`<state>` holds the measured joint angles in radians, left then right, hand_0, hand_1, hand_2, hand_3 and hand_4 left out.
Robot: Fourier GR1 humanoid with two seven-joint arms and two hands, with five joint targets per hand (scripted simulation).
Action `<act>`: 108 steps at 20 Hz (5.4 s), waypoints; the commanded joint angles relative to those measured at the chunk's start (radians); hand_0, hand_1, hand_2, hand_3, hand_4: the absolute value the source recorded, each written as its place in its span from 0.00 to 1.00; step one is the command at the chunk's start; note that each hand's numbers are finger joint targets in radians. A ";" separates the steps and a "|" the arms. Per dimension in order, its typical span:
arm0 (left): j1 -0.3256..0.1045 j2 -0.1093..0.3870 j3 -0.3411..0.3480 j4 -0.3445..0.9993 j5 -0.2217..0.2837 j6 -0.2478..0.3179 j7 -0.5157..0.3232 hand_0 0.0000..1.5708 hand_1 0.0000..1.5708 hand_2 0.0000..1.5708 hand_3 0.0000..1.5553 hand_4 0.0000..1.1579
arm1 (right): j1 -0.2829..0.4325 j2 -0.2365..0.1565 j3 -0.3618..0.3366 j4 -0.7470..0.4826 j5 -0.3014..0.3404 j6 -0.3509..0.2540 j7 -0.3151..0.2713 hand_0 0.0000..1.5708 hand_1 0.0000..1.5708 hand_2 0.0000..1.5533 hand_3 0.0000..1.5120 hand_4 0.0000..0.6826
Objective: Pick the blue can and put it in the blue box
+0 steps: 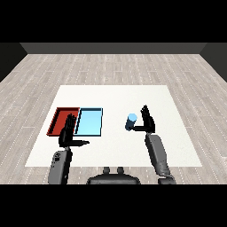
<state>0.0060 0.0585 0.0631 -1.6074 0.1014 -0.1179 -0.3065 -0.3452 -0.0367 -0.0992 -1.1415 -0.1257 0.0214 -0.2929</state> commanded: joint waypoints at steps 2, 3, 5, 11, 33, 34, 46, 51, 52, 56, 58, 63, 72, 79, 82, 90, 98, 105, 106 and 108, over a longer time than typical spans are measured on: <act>0.049 0.006 0.008 -0.018 0.027 -0.033 -0.008 0.00 0.00 0.00 0.00 0.00 | -0.050 -0.003 -0.027 0.116 -0.022 0.004 -0.032 0.00 0.00 0.00 0.00 0.00; -0.069 0.003 0.029 0.098 0.022 -0.013 -0.023 0.00 0.00 0.00 0.00 0.00 | -0.081 -0.020 -0.043 0.152 -0.037 0.027 -0.024 0.00 0.00 0.00 0.00 0.00; 0.078 -0.018 -0.022 -0.085 0.017 -0.014 0.011 0.00 0.00 0.00 0.00 0.00 | -0.117 0.009 -0.024 0.216 -0.002 -0.021 -0.051 0.00 0.00 0.00 0.00 0.00; 0.043 0.005 0.018 -0.044 0.031 -0.014 0.016 0.00 0.00 0.00 0.00 0.00 | -0.191 -0.007 -0.053 0.325 -0.034 0.013 -0.067 0.00 0.00 0.00 0.00 0.00; -0.016 0.016 0.029 -0.020 0.036 -0.005 0.051 0.00 0.00 0.00 0.00 0.00 | -0.386 0.036 -0.018 0.765 -0.143 -0.208 -0.341 0.96 0.96 0.97 0.96 0.88; 0.005 0.013 0.030 0.039 0.037 -0.039 -0.029 0.00 0.00 0.00 0.00 0.00 | -0.326 0.036 -0.016 0.657 -0.125 -0.201 -0.287 0.97 0.97 0.96 0.95 0.92; -0.029 -0.024 -0.034 0.007 -0.022 0.011 0.013 0.00 0.00 0.00 0.00 0.00 | -0.385 0.036 0.144 0.560 -0.135 -0.273 -0.138 0.94 0.94 0.95 0.95 0.91; -0.057 -0.005 -0.031 -0.005 -0.032 0.014 0.051 0.00 0.00 0.00 0.00 0.00 | -0.327 0.036 0.182 0.270 -0.059 -0.258 -0.067 0.94 0.94 0.95 0.96 0.92; -0.030 -0.007 -0.025 0.021 -0.008 -0.013 0.018 0.00 0.00 0.00 0.00 0.00 | -0.401 0.036 0.190 0.307 -0.078 -0.295 -0.036 0.92 0.92 0.95 0.95 0.92; -0.034 -0.041 -0.060 0.004 0.041 -0.032 0.104 0.00 0.00 0.00 0.00 0.00 | -0.401 0.037 0.202 0.238 -0.058 -0.277 -0.026 0.93 0.93 0.94 0.95 0.93; -0.034 -0.044 -0.063 0.002 0.041 -0.028 0.108 0.00 0.00 0.00 0.00 0.00 | -0.406 0.037 0.257 0.229 -0.072 -0.310 -0.019 0.94 0.94 0.94 0.95 0.94; -0.044 -0.058 -0.094 0.016 0.045 -0.017 0.119 0.00 0.00 0.00 0.00 0.00 | -0.254 0.023 0.272 0.054 -0.039 -0.283 0.028 0.95 0.95 0.95 0.95 0.92; -0.075 -0.053 -0.215 0.080 0.091 0.011 0.164 0.00 0.00 0.00 0.00 0.00 | -0.065 0.025 0.339 -0.208 0.019 -0.280 0.108 0.93 0.93 0.94 0.95 0.92; -0.202 -0.059 -0.359 0.189 0.083 0.212 0.175 0.00 0.00 0.00 0.00 0.00 | -0.076 0.018 0.292 -0.204 0.034 -0.208 0.130 0.92 0.92 0.94 0.95 0.91; -0.187 -0.059 -0.414 0.142 0.069 0.265 0.197 0.00 0.00 0.00 0.00 0.00 | -0.085 0.036 0.364 -0.181 0.025 -0.247 0.089 0.92 0.92 0.93 0.95 0.89; -0.328 -0.059 -0.413 0.361 0.121 0.283 0.107 0.00 0.00 0.00 0.00 0.00 | -0.134 0.037 0.327 -0.177 0.031 -0.184 0.114 0.90 0.90 0.94 0.94 0.90; -0.344 -0.059 -0.496 0.379 0.158 0.358 0.093 0.00 0.00 0.00 0.00 0.00 | -0.072 0.037 0.433 -0.295 0.072 -0.268 0.180 0.92 0.92 0.94 0.94 0.90; -0.312 -0.059 -0.474 0.434 0.166 0.284 0.040 0.00 0.00 0.00 0.00 0.00 | -0.177 0.037 0.431 -0.176 0.036 -0.274 0.127 0.91 0.91 0.94 0.94 0.91; -0.416 -0.059 -0.478 0.481 0.224 0.314 0.047 0.00 0.00 0.00 0.00 0.00 | -0.051 0.037 0.492 -0.213 0.042 -0.299 0.051 0.91 0.91 0.94 0.94 0.91; -0.392 -0.059 -0.557 0.493 0.234 0.366 0.010 0.00 0.00 0.00 0.00 0.00 | -0.090 0.037 0.534 -0.258 0.035 -0.325 0.127 0.91 0.91 0.95 0.94 0.90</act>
<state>-0.3744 0.0001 -0.4440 -1.1656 0.3045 0.2221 -0.2457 -0.4648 -0.0002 0.3851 -1.3564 -0.0929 -0.2806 -0.1779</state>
